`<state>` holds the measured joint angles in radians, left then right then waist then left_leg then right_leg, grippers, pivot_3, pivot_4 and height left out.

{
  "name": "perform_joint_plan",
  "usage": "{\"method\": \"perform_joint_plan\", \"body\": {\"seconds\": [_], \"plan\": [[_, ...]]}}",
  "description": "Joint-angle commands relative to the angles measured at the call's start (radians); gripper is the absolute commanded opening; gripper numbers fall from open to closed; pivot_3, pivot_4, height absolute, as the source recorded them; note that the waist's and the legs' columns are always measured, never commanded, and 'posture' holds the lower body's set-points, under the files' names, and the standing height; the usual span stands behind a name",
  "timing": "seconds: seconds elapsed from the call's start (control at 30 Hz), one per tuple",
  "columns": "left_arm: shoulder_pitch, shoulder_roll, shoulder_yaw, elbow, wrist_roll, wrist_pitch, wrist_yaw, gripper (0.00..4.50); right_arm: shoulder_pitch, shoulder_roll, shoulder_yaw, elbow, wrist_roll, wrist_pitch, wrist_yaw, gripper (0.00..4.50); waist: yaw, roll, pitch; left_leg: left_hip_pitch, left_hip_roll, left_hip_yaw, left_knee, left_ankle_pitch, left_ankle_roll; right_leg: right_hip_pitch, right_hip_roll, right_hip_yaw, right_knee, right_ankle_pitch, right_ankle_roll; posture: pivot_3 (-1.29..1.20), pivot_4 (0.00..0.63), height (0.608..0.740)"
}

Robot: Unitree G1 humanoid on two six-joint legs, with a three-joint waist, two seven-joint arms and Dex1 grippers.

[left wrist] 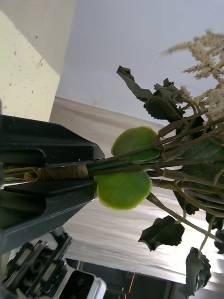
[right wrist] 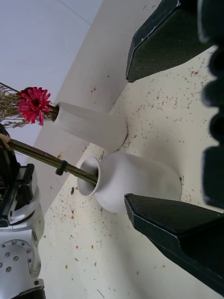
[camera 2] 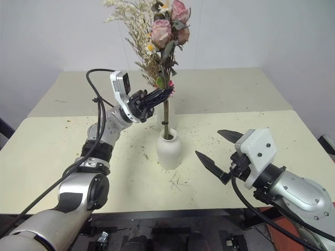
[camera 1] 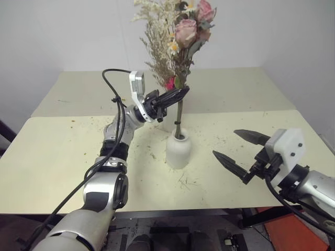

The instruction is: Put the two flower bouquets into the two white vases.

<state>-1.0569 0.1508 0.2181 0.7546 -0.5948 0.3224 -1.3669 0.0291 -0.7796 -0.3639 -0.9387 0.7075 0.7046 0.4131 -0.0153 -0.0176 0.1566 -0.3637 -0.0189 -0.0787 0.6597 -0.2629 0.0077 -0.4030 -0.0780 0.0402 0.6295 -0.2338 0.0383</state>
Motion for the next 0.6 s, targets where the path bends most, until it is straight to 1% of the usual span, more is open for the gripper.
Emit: {"method": "perform_joint_plan", "body": {"seconds": [0.03,0.2,0.43,0.6], "plan": [[-0.011,0.003,0.006,-0.059,-0.025,-0.007,-0.023,0.12,-0.003,0.005,-0.006,-0.013,-0.014,-0.035,0.006,4.50,0.000,0.000,0.000,0.000,0.000,0.000,0.000,0.000,0.000,0.000,0.000,0.000,0.000,0.000,0.000,0.00,0.150,0.740],[0.021,0.002,-0.034,-0.078,0.013,-0.052,-0.063,0.12,-0.003,0.010,-0.002,-0.010,-0.027,-0.041,0.010,4.50,0.000,0.000,0.000,0.000,0.000,0.000,0.000,0.000,0.000,0.000,0.000,0.000,0.000,0.000,0.000,0.00,0.150,0.740],[0.055,-0.015,-0.039,-0.083,0.005,-0.092,-0.075,0.12,0.005,0.017,-0.007,-0.011,-0.040,-0.045,0.013,4.50,0.001,0.000,0.000,0.000,0.000,0.000,0.000,0.000,0.000,0.000,0.000,0.000,0.000,0.000,0.000,0.00,0.150,0.740],[0.068,0.006,-0.067,-0.081,0.018,-0.080,-0.134,0.12,0.015,0.015,-0.019,-0.015,-0.034,-0.040,0.021,4.50,-0.001,0.000,0.000,0.000,0.000,0.000,0.000,0.000,0.000,0.000,0.000,0.000,0.000,0.000,0.000,0.00,0.150,0.740]]}}
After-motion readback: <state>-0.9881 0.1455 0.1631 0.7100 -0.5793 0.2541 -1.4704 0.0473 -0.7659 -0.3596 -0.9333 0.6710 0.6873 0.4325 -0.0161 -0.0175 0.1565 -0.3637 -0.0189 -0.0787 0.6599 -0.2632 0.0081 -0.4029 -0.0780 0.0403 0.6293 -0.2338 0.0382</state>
